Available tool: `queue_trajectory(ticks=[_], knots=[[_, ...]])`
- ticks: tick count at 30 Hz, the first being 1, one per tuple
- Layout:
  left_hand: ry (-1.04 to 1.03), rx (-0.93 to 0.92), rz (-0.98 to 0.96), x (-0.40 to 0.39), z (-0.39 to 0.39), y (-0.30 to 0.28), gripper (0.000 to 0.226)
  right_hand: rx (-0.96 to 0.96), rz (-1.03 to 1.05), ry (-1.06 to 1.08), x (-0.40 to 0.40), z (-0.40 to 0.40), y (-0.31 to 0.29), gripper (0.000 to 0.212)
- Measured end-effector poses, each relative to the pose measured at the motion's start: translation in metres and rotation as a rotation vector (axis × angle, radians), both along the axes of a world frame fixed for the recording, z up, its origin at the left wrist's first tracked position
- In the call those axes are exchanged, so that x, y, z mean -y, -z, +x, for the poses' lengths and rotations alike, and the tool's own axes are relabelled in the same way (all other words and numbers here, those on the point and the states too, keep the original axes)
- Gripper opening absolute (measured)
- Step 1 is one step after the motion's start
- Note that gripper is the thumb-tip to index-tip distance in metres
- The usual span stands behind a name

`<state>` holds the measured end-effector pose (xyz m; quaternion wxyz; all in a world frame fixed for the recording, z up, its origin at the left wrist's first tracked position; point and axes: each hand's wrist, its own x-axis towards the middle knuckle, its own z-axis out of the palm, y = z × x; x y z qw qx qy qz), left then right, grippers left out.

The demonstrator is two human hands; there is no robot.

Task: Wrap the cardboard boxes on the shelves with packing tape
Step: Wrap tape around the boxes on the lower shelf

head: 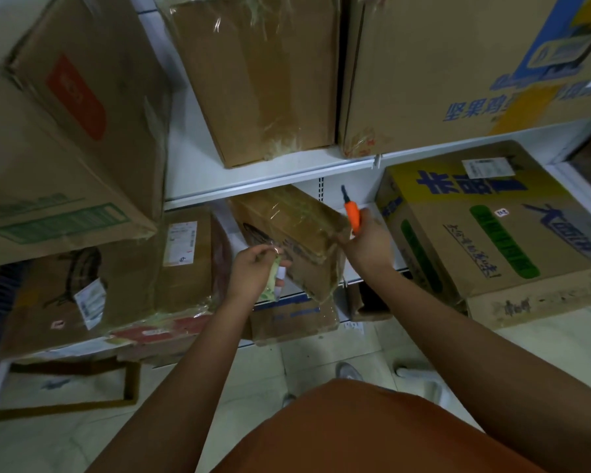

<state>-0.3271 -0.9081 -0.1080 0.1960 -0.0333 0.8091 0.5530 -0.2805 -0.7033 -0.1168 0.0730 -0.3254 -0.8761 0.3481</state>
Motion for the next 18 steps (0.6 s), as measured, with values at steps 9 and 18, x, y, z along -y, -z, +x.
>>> queue_trajectory(ticks=[9,18], knots=[[-0.124,0.031,0.038,0.027,0.007,0.000,0.021,0.199,0.037,-0.296,0.015,-0.025,0.008,0.120],[-0.283,-0.080,0.047,0.050,0.003,-0.002,0.022,0.214,0.697,-0.763,-0.061,0.036,0.033,0.090]])
